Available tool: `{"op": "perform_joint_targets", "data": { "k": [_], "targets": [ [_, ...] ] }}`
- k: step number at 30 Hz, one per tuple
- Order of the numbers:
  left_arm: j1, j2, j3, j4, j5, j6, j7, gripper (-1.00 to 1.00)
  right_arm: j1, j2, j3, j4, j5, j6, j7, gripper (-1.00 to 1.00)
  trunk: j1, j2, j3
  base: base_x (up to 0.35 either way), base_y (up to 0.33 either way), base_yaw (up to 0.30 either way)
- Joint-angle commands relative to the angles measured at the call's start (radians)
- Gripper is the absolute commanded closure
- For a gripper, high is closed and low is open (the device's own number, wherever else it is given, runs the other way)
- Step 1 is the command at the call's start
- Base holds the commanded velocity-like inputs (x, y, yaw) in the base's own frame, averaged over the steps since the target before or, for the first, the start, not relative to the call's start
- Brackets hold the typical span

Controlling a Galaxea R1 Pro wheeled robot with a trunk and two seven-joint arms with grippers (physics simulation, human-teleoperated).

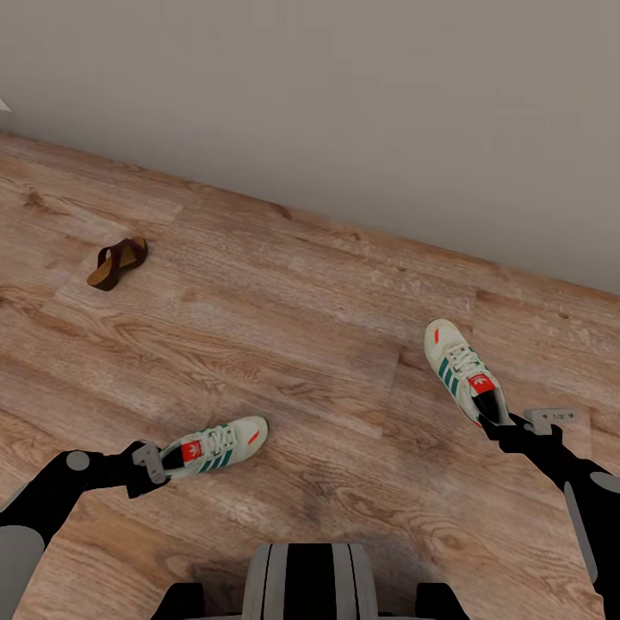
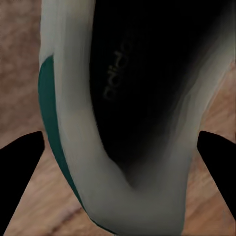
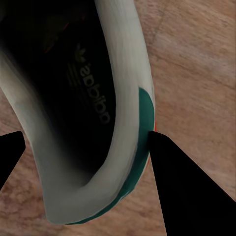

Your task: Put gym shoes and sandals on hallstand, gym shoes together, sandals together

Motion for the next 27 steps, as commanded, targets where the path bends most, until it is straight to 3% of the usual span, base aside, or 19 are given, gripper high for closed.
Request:
{"op": "perform_joint_targets", "data": {
  "k": [1, 8, 27],
  "targets": [
    [0.0, -0.001, 0.005, -0.001, -0.01, -0.01, -0.002, 1.0, -0.001, 0.0, -0.002, -0.001, 0.009, 0.004, 0.008, 1.0, 0.0, 0.0, -0.001, 0.0, 0.0, 0.0],
    [0.0, -0.002, 0.003, 0.002, -0.01, -0.01, 0.038, 1.0, 0.0, 0.0, -0.002, -0.001, 0.009, 0.004, 0.008, 1.0, 0.0, 0.0, -0.001, 0.0, 0.0, 0.0],
    [0.0, -0.001, 0.003, 0.003, -0.01, -0.011, 0.042, 1.0, 0.0, 0.0, -0.002, -0.001, 0.009, 0.004, 0.008, 1.0, 0.0, 0.0, -0.001, 0.0, 0.0, 0.0]
  ]
}}
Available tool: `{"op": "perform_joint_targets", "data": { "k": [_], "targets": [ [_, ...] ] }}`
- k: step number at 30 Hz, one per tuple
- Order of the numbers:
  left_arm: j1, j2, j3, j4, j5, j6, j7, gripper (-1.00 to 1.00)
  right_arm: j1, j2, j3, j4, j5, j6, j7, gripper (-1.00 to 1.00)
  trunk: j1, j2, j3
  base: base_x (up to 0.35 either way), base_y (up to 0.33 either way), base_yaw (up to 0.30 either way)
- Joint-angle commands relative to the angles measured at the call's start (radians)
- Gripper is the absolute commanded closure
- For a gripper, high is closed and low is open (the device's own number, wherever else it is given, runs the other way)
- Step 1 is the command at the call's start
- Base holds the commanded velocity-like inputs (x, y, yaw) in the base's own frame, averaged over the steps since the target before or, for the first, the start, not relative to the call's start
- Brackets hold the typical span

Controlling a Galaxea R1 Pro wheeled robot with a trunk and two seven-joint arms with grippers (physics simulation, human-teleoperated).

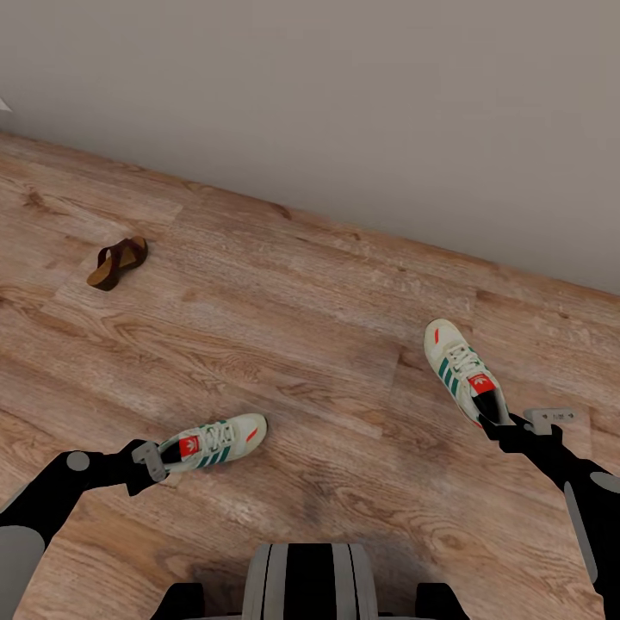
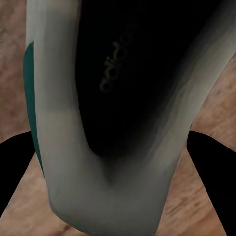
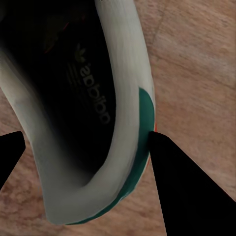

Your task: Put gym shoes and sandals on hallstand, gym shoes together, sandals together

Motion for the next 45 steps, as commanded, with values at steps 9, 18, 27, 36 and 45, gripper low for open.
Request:
{"op": "perform_joint_targets", "data": {
  "k": [9, 18, 27, 36, 45],
  "targets": [
    [0.0, -0.001, 0.006, -0.002, -0.01, -0.009, -0.004, 1.0, 0.0, 0.0, -0.002, -0.001, 0.01, 0.004, 0.008, 1.0, 0.0, 0.0, -0.001, 0.0, 0.0, 0.0],
    [0.0, -0.001, 0.006, -0.002, -0.01, -0.008, -0.003, 1.0, -0.001, 0.0, -0.002, -0.001, 0.01, 0.004, 0.008, 1.0, -0.002, 0.001, 0.019, 0.0, 0.0, 0.0],
    [0.0, 0.001, 0.007, -0.004, -0.01, -0.008, -0.003, 1.0, 0.0, 0.0, -0.001, -0.002, 0.009, 0.003, 0.008, 1.0, -0.006, 0.003, 0.054, 0.0, 0.0, 0.0],
    [-0.002, 0.001, 0.02, -0.004, -0.009, -0.007, -0.003, 1.0, 0.0, -0.001, -0.002, -0.004, 0.01, 0.001, 0.01, 1.0, -0.01, 0.005, 0.088, 0.0, 0.0, 0.0],
    [-0.006, 0.0, 0.038, -0.003, 0.004, -0.007, -0.003, 1.0, 0.0, -0.003, -0.058, -0.009, 0.008, 0.003, 0.009, 1.0, -0.015, 0.007, 0.123, 0.0, 0.0, 0.0]
  ]
}}
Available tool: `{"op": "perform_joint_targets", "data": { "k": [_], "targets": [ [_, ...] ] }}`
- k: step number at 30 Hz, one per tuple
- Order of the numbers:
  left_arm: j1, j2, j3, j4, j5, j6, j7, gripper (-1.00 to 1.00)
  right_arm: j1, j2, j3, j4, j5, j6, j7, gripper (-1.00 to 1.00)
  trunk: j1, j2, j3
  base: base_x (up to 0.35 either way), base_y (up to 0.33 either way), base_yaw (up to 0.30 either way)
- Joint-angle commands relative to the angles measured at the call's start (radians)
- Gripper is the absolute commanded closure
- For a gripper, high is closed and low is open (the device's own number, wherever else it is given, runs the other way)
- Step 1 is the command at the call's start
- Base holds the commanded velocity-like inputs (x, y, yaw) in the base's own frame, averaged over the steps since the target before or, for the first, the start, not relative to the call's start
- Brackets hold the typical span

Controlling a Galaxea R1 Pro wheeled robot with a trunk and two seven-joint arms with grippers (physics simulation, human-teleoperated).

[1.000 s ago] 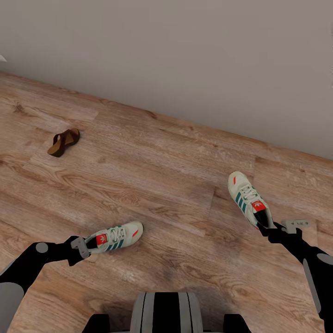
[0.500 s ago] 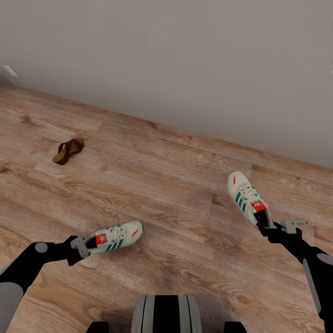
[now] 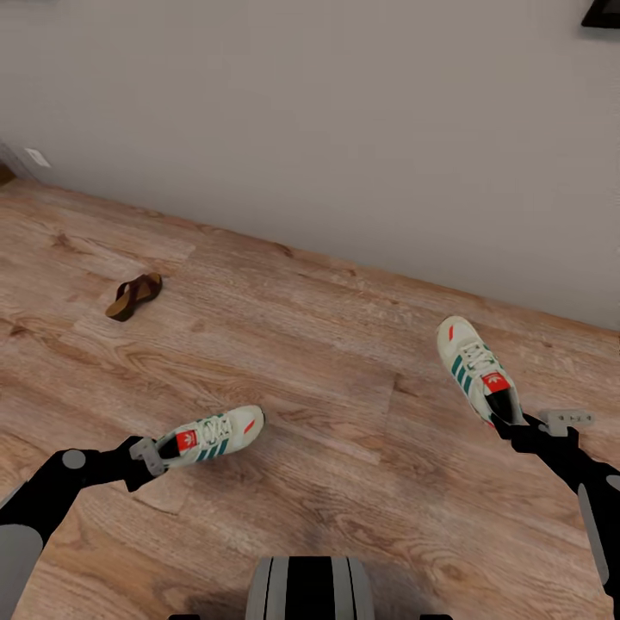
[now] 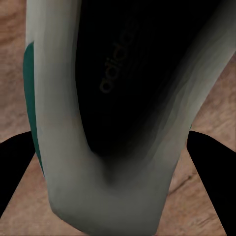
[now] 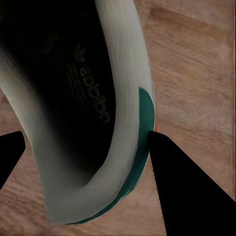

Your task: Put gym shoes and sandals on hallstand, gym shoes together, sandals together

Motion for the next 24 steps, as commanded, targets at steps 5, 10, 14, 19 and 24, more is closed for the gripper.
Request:
{"op": "perform_joint_targets", "data": {
  "k": [5, 10, 14, 19, 24],
  "targets": [
    [0.001, -0.005, 0.176, 0.016, 0.005, -0.015, -0.005, 1.0, 0.0, 0.002, -0.011, -0.001, 0.012, 0.002, 0.009, 1.0, -0.002, 0.001, 0.024, 0.0, 0.0, 0.0],
    [0.005, -0.003, 0.244, 0.111, 0.101, -0.028, -0.005, 1.0, 0.001, 0.003, -0.01, 0.003, 0.019, 0.001, 0.01, 1.0, -0.005, 0.002, 0.051, 0.0, 0.0, 0.0],
    [0.007, -0.002, 0.249, 0.153, 0.112, -0.057, -0.004, 1.0, 0.003, 0.003, -0.01, 0.005, 0.02, 0.001, 0.01, 1.0, -0.006, 0.003, 0.073, 0.0, 0.0, 0.0],
    [0.012, 0.0, 0.253, 0.202, 0.12, -0.102, 0.013, 1.0, 0.003, 0.007, -0.008, 0.008, 0.019, 0.001, 0.012, 1.0, -0.009, 0.004, 0.1, 0.0, 0.0, 0.0],
    [0.013, 0.0, 0.253, 0.249, 0.167, -0.111, 0.091, 1.0, 0.003, 0.008, -0.007, 0.004, 0.018, 0.0, 0.049, 1.0, -0.011, 0.005, 0.127, 0.0, 0.0, 0.0]
  ]
}}
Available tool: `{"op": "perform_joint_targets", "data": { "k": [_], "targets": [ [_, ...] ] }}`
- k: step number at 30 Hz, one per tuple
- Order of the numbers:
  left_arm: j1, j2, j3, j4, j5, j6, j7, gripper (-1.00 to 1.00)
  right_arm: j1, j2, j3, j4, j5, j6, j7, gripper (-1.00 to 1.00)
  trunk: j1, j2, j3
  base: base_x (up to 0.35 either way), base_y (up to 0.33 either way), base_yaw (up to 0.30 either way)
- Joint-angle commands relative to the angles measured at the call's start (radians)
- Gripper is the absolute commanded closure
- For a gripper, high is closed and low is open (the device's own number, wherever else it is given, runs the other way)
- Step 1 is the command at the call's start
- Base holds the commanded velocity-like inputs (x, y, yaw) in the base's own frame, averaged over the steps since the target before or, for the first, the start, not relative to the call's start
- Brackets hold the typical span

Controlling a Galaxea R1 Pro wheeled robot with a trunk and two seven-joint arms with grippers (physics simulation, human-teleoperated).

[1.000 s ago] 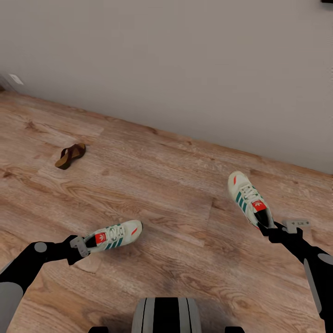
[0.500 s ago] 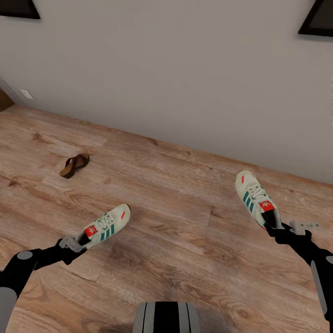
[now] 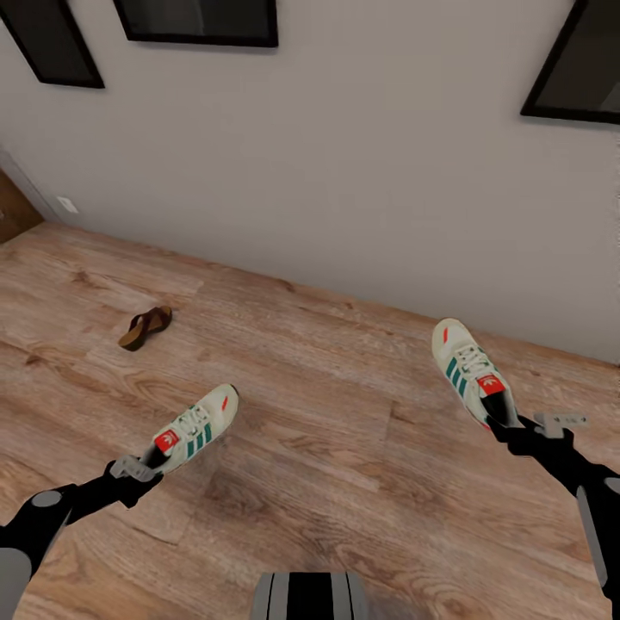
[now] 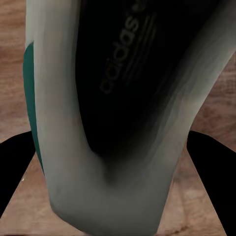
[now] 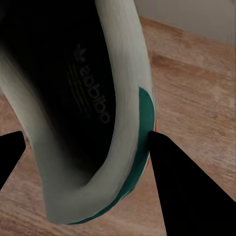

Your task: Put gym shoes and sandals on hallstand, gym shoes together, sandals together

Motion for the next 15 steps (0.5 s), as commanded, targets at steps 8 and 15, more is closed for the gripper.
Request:
{"op": "perform_joint_targets", "data": {
  "k": [8, 15],
  "targets": [
    [0.06, 0.003, 0.009, 0.07, 0.212, -0.021, 0.127, 1.0, 0.069, 0.004, -0.007, 0.077, 0.019, -0.152, 0.046, 1.0, -0.004, 0.002, 0.043, 0.0, 0.0, 0.0],
    [0.094, 0.003, 0.006, 0.07, 0.323, -0.06, 0.14, 1.0, 0.089, 0.008, -0.052, 0.134, 0.019, -0.222, 0.047, 1.0, -0.007, 0.003, 0.081, 0.0, 0.0, -0.009]
  ]
}}
